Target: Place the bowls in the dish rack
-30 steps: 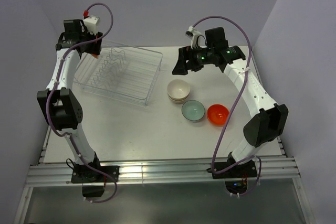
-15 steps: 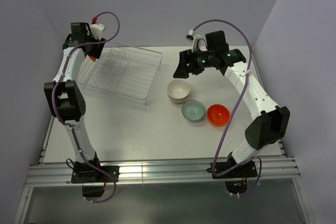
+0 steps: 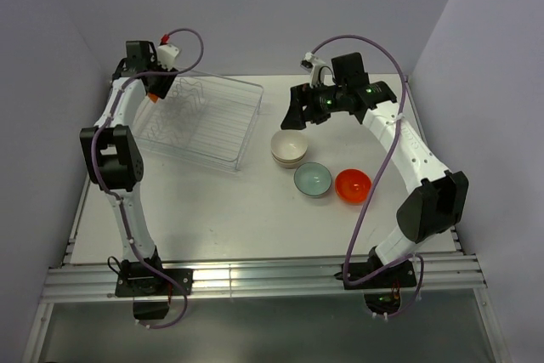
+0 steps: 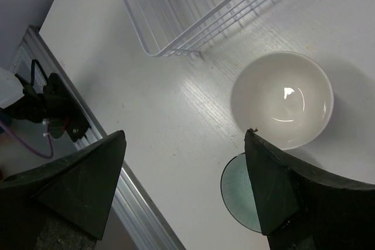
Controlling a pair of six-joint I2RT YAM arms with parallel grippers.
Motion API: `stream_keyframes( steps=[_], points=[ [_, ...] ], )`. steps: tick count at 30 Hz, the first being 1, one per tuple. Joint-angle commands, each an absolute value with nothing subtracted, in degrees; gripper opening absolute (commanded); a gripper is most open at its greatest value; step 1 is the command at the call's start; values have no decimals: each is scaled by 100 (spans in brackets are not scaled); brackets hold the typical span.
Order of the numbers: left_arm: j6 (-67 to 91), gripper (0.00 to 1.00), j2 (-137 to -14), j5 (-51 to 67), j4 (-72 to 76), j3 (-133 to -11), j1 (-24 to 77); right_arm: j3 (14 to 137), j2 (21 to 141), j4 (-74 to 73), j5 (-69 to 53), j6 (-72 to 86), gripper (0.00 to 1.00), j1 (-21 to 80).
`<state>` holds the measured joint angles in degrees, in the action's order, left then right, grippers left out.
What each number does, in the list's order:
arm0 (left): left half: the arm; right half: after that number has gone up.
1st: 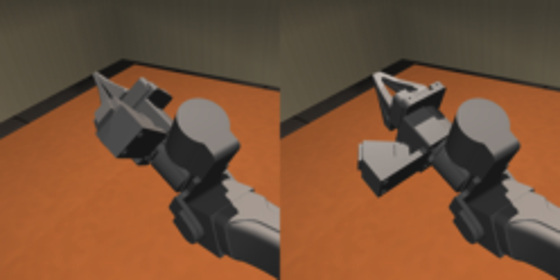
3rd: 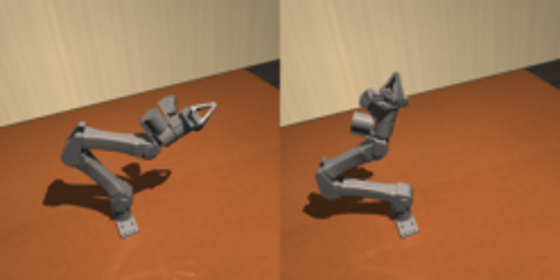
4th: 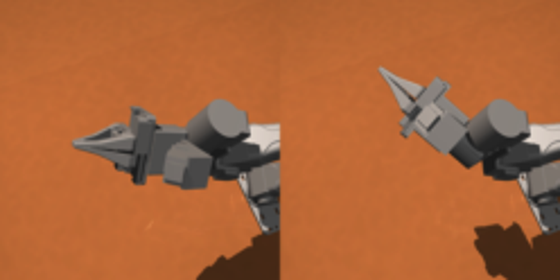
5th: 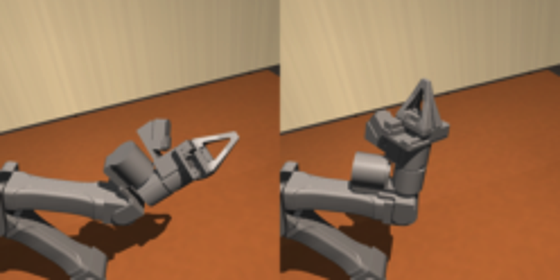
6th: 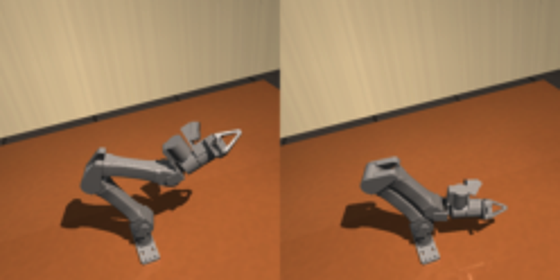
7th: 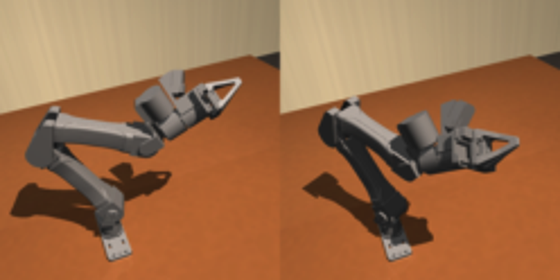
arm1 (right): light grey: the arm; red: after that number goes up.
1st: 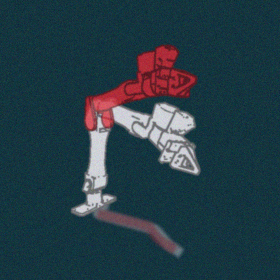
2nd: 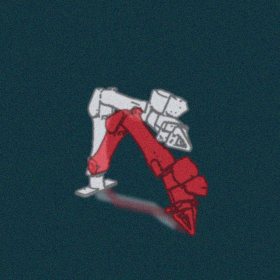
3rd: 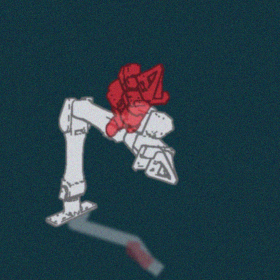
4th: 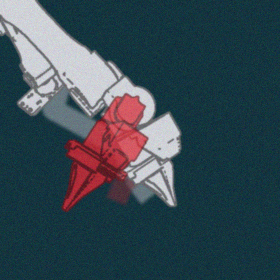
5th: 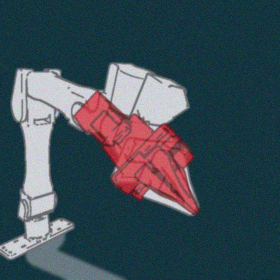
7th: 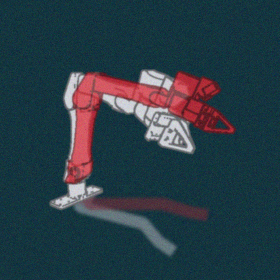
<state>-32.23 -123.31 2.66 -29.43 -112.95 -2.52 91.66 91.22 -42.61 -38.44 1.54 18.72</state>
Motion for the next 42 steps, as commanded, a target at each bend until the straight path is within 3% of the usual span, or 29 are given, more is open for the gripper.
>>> stream_keyframes(
  steps=[1,15,22,28,30,34,36,38,40,42],
  points=[
    [-3428,0,-12427,80,-2532,-11602,-150,9132,8921,-4069,-3867,62,89,1872],
    [-3559,1,-12805,-351,-2408,-11707,-53,9018,8921,-4052,-3876,62,88,1872],
    [-3533,28,-12841,-352,-2417,-11689,-53,9105,8974,-4078,-3876,62,88,1872],
    [-3498,45,-12806,-141,-2663,-11768,-53,9140,9000,-4078,-3894,62,88,1872],
    [-3472,56,-12797,-123,-2689,-11786,113,9132,9000,-4078,-3911,62,88,1872],
    [-3410,60,-12762,-53,-2742,-11848,114,9141,9000,-4087,-3911,62,88,1863],
    [-3366,71,-12762,34,-2812,-11935,123,9141,8991,-4113,-3911,62,88,1872],
    [-3375,72,-12762,61,-2926,-12040,132,9141,8974,-4122,-3894,62,88,1872],
    [-3375,93,-12753,123,-2997,-12093,158,9141,8974,-4113,-3885,62,88,1872],
    [-3419,98,-12753,123,-3067,-12094,185,9149,8982,-4122,-3894,62,88,1863]
  ],
)
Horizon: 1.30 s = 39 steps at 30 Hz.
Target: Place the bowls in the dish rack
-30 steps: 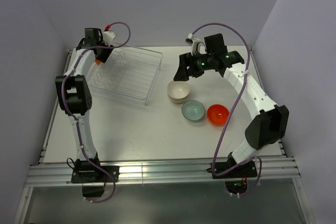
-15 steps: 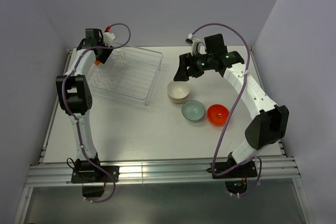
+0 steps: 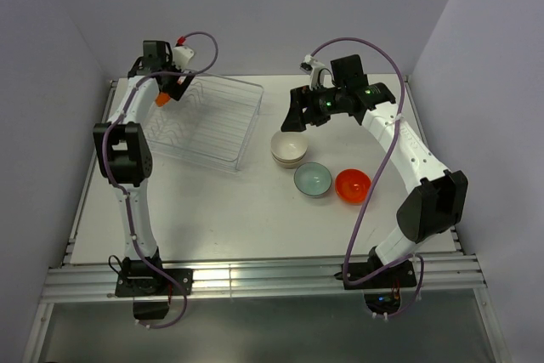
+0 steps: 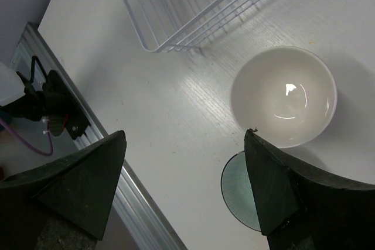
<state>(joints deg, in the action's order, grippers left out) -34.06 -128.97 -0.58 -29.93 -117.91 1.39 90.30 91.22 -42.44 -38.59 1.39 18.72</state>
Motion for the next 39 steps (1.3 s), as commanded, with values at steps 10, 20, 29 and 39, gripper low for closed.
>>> stream_keyframes(
  steps=[10,20,29,39],
  points=[
    [-3086,99,-12481,553,-3269,-12173,228,9150,8930,-4236,-3876,-167,88,1863],
    [-2031,99,-11164,2134,-3962,-12112,281,9264,8658,-5421,-3964,-992,84,1021],
    [-1301,99,-9144,3664,-3771,-9960,290,8553,8473,-7110,-2981,-2680,73,-272],
    [-1477,92,-7920,4562,-4201,-7956,308,6779,8516,-5856,-1802,-2795,65,-686]
  ],
)
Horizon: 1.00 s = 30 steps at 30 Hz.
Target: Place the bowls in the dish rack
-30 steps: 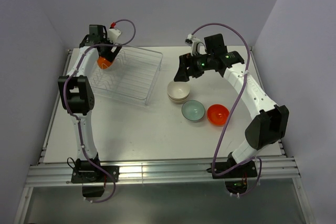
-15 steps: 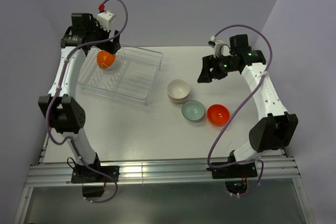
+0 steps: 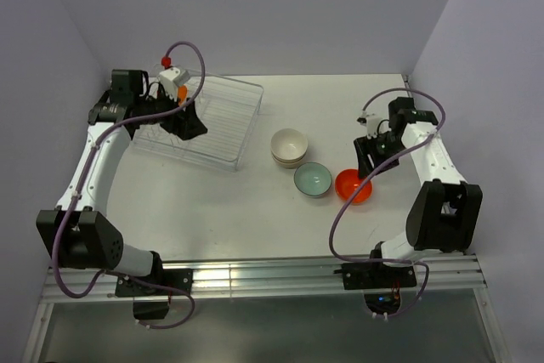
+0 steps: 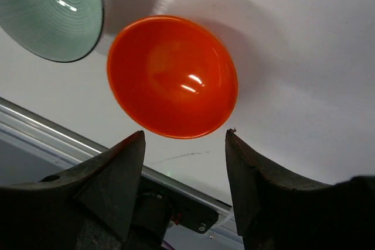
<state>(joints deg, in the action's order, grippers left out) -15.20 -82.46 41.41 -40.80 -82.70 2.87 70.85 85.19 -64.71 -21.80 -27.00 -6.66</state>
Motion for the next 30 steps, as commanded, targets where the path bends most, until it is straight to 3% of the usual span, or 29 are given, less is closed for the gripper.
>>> stream_keyframes(
  steps=[1,15,25,27,28,30],
  points=[
    [-1468,92,-7762,4562,-4192,-7850,308,6672,8604,-5740,-1793,-2751,64,-686],
    [-1231,91,-7409,4605,-3850,-7137,308,6117,9228,-4703,-1459,-2329,52,-686],
    [-1266,95,-7497,4553,-3876,-7181,308,5792,9352,-4254,-1389,-2285,24,-694],
    [-1195,96,-7462,4518,-3815,-7172,308,5783,9186,-4298,-1371,-2329,15,-703],
    [-1195,97,-7453,4518,-3823,-7181,308,5783,9115,-4315,-1345,-2364,3,-712],
    [-1152,97,-7436,4509,-3815,-7268,308,5818,8905,-4420,-1318,-2417,0,-729]
  ],
)
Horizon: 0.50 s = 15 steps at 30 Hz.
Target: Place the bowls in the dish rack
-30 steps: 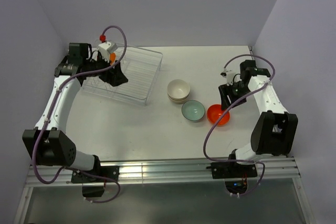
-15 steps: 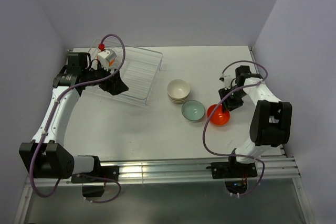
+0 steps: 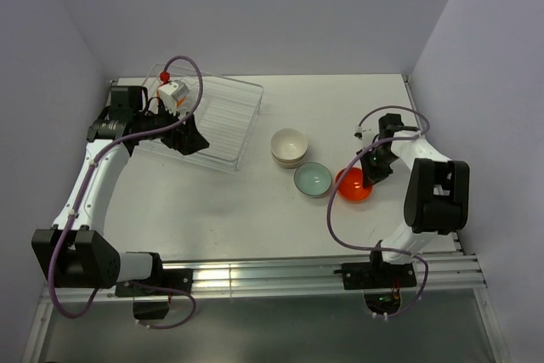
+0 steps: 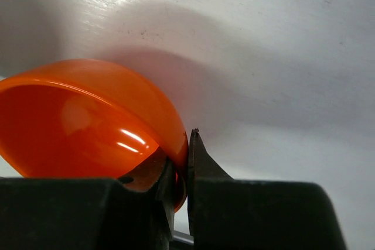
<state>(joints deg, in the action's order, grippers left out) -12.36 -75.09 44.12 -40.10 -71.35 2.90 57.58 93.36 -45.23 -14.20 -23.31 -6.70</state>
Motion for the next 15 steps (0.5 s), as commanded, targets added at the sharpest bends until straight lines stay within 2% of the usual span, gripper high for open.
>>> stream_keyframes(
  steps=[1,6,9,15],
  points=[
    [-1151,98,-7444,4544,-3823,-7312,308,5914,8825,-4464,-1336,-2469,0,-773],
    [-721,100,-7514,4491,-3648,-7699,308,6617,8219,-4912,-2079,-2496,0,-958],
    [-326,99,-7584,4465,-3463,-7910,334,6995,7841,-4634,-2538,-2251,0,-976],
    [737,99,-7532,4974,-2691,-7945,351,8190,7971,-4386,-3638,-926,0,-529]
  ],
)
